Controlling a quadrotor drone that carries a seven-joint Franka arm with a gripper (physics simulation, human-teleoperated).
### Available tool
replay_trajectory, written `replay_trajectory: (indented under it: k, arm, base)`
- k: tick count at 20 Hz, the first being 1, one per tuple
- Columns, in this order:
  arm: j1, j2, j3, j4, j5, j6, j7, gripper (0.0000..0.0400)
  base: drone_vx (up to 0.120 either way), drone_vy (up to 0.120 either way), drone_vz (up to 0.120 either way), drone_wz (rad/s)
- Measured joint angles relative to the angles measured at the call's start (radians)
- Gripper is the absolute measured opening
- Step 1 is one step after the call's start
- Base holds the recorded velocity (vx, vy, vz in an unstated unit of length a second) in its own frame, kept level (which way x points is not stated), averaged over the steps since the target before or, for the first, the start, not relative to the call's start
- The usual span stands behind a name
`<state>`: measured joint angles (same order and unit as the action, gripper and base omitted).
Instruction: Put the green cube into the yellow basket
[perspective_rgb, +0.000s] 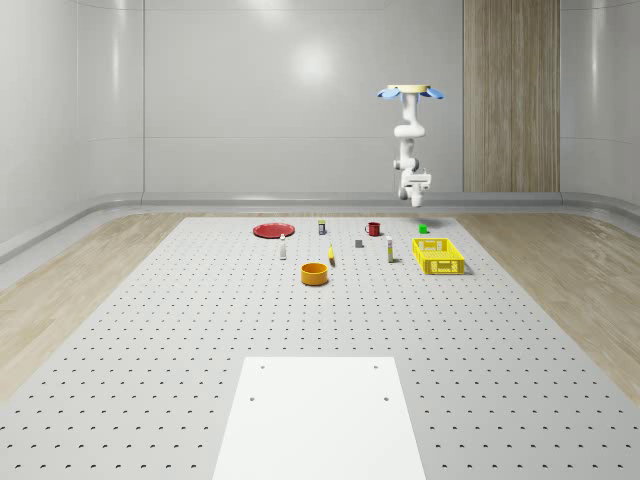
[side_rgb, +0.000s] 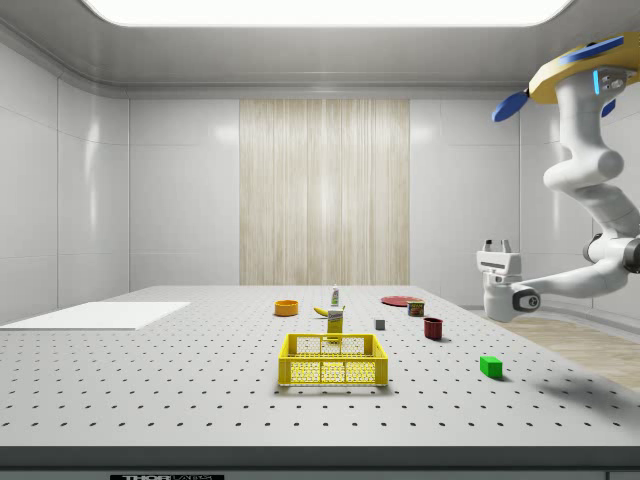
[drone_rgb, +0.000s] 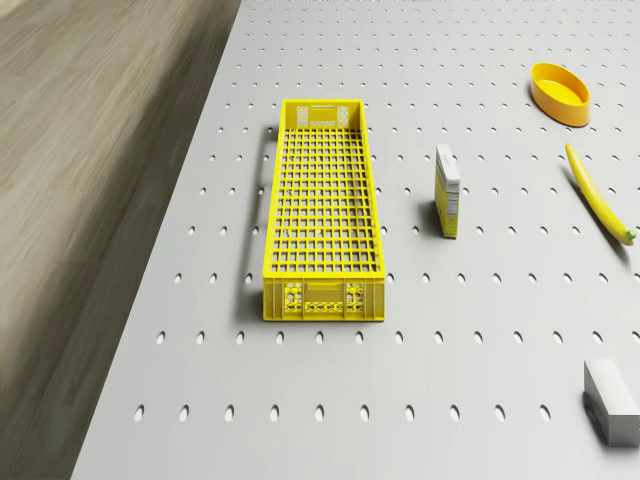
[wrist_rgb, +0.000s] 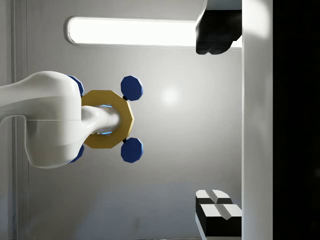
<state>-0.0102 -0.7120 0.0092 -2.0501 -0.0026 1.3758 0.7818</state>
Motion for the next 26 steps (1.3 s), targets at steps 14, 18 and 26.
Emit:
replay_trajectory:
  k: [14, 18, 26]
  arm:
    - [-0.013, -0.008, 0.042, -0.009, -0.058, 0.011, 0.007, 0.0400]
    - [-0.027, -0.011, 0.086, -0.015, -0.120, 0.015, 0.016, 0.0400]
    - [-0.104, -0.032, 0.324, -0.095, -0.462, 0.031, 0.066, 0.0400]
  base:
    - [0.120, 0.000, 0.000, 0.000]
    - [0.120, 0.000, 0.000, 0.000]
    - [0.120, 0.000, 0.000, 0.000]
